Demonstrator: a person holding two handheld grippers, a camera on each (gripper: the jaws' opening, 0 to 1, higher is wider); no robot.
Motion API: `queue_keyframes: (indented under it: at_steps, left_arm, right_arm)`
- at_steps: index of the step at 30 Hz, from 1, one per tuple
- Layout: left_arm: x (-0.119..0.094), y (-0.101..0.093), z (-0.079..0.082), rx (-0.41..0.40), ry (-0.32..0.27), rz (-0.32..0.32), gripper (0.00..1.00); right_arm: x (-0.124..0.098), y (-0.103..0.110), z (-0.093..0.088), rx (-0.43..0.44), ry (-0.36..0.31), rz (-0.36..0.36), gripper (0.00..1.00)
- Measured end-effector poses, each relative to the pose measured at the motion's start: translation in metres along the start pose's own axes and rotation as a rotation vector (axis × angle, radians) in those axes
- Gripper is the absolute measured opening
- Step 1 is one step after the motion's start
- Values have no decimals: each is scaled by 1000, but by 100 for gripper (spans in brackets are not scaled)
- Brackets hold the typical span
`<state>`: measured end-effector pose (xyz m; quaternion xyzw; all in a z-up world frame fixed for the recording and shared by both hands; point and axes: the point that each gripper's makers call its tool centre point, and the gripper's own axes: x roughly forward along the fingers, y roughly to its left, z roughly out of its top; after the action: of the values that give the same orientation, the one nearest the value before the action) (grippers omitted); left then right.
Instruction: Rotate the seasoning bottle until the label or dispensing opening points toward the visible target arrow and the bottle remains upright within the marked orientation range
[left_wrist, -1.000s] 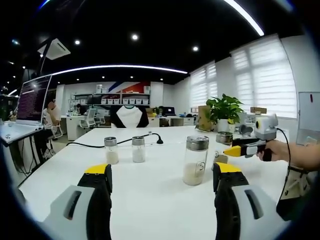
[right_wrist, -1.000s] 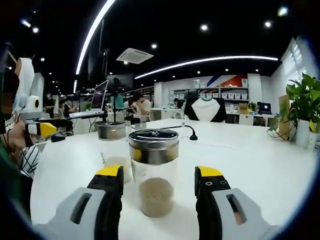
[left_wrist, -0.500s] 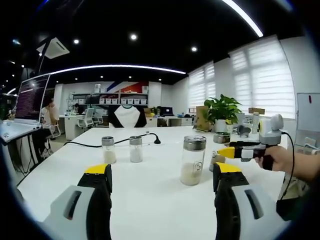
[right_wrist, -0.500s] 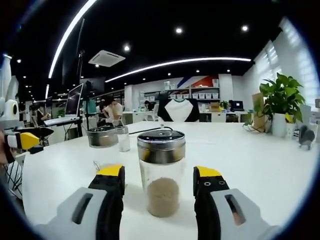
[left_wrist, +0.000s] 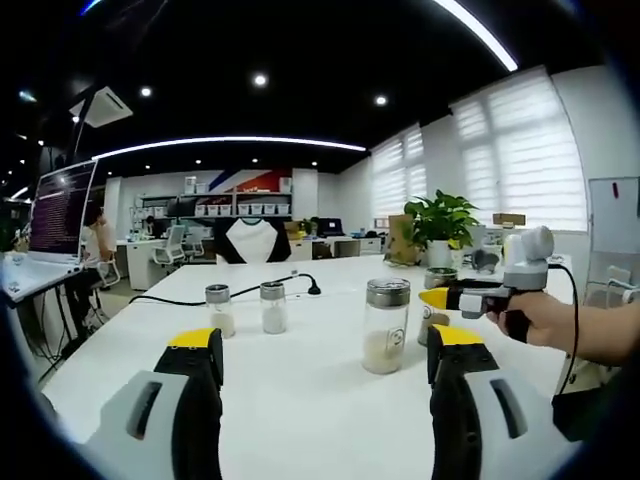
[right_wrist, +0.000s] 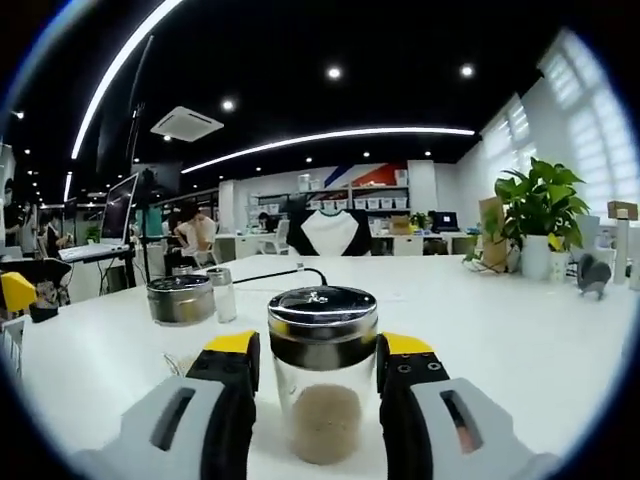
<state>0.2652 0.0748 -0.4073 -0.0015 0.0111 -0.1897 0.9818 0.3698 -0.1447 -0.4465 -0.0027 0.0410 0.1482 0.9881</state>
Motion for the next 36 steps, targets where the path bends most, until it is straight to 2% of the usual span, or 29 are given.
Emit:
queue_keyframes:
  at_steps: [3,27,36]
  left_arm:
    - [0,-1,-1,2,4,-1,89]
    - [3,-1,-4,0,14,3,88]
    - [4,-3,-3,9,12,-3,88]
  right_arm:
    - [0,-2,-1,6,4,-14,40]
    - [-1,-2,-3,-34,18,-18,39]
    - [-1,-2,-3,-48,24,0,39]
